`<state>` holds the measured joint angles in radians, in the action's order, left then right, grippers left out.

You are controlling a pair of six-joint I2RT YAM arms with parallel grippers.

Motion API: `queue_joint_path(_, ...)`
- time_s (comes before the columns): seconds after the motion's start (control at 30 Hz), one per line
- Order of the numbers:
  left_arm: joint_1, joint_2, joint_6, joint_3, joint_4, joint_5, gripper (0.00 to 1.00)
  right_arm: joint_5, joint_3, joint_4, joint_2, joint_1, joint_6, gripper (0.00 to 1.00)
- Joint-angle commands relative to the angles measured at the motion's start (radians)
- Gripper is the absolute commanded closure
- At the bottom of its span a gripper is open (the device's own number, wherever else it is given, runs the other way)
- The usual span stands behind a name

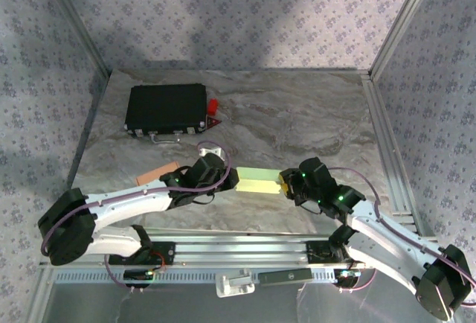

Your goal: Fold the paper box

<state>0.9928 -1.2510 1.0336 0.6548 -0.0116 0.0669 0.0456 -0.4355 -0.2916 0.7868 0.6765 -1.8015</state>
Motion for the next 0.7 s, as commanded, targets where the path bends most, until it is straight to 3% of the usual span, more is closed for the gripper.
queue_joint_path(0.0,0.007,-0.002,0.002,-0.006,0.01,-0.014,0.86,-0.036,-0.038,-0.136,-0.006,0.009,0.005,0.67)
queue_joint_path(0.1,0.016,0.0,0.009,-0.013,0.008,0.009,0.86,-0.046,-0.065,-0.158,-0.003,0.031,-0.002,0.59)
queue_joint_path(0.2,0.031,0.007,0.017,-0.018,0.013,0.034,0.86,-0.105,-0.128,-0.219,-0.002,0.089,-0.001,0.35)
queue_joint_path(0.33,0.056,0.01,0.01,0.004,-0.004,0.082,0.86,-0.316,-0.267,-0.368,0.042,0.27,-0.084,0.09)
queue_joint_path(0.43,0.068,0.013,0.003,0.017,-0.017,0.102,0.85,-0.333,-0.314,-0.325,0.136,0.331,-0.166,0.05)
queue_joint_path(0.67,0.081,0.014,0.005,0.014,-0.011,0.111,0.85,-0.271,-0.336,-0.196,0.336,0.344,-0.425,0.07)
